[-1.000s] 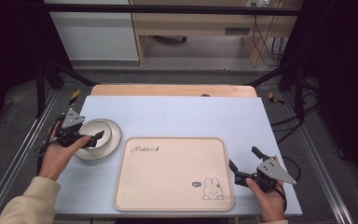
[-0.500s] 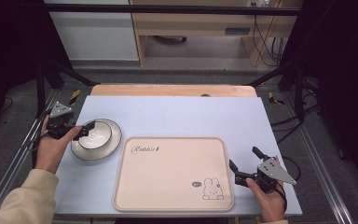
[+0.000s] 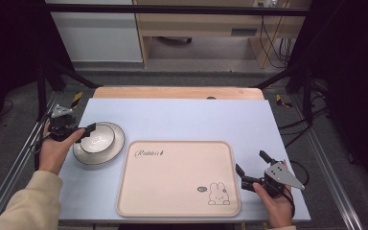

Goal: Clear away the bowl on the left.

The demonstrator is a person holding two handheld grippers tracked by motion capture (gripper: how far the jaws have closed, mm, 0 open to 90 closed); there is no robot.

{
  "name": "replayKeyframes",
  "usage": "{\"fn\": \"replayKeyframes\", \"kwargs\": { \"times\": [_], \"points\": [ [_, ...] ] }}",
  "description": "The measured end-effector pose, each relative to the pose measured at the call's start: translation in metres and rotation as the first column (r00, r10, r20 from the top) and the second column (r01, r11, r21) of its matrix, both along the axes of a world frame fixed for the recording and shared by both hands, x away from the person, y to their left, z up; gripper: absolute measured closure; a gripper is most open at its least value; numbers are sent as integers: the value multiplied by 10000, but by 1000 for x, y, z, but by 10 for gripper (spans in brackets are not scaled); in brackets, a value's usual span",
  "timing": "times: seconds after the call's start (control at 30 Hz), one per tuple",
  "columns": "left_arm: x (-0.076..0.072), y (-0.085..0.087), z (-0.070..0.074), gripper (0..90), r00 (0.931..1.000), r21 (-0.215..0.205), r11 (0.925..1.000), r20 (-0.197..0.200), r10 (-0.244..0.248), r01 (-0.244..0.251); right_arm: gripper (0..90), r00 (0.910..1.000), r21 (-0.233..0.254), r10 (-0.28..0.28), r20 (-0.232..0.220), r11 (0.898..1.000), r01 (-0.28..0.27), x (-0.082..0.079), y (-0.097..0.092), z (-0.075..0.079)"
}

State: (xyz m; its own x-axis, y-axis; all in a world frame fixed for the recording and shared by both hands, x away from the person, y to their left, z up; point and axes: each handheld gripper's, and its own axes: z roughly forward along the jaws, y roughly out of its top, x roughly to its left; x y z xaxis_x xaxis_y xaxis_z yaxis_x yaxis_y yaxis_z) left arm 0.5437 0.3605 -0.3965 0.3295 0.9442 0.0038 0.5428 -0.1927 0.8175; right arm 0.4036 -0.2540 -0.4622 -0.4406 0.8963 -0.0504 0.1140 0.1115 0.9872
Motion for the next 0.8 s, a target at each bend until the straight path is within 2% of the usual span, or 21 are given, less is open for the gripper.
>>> {"fn": "replayKeyframes", "kwargs": {
  "times": [0.13,0.43,0.57,0.6,0.63,0.67,0.73,0.8],
  "points": [
    [2,1,-6,180,9994,214,9997,-308,145,-139,33,10000,29,17,-23,10000,-17,0,0,0],
    [5,6,-20,263,9948,294,9979,-822,600,-577,34,10000,27,13,-48,10000,-13,0,0,-1],
    [6,9,-27,322,9902,76,9974,-1198,722,-718,35,10000,21,14,-43,10000,-14,0,1,-1],
    [5,11,-28,396,9864,-57,9966,-1430,808,-825,35,10000,37,8,-59,10000,-8,0,1,-1],
    [5,11,-28,416,9864,-57,9966,-1430,808,-825,35,10000,37,8,-59,10000,-8,0,1,-1],
    [5,12,-29,441,9841,-259,9959,-1575,820,-871,35,10000,76,-8,-94,10000,9,0,1,-1],
    [5,12,-30,461,9796,-269,9958,-1837,811,-875,35,9999,70,6,-104,10000,-5,0,0,-1],
    [6,12,-32,527,9749,-254,9960,-2083,781,-852,36,9999,64,17,-117,10000,-16,1,0,-2]
  ]
}}
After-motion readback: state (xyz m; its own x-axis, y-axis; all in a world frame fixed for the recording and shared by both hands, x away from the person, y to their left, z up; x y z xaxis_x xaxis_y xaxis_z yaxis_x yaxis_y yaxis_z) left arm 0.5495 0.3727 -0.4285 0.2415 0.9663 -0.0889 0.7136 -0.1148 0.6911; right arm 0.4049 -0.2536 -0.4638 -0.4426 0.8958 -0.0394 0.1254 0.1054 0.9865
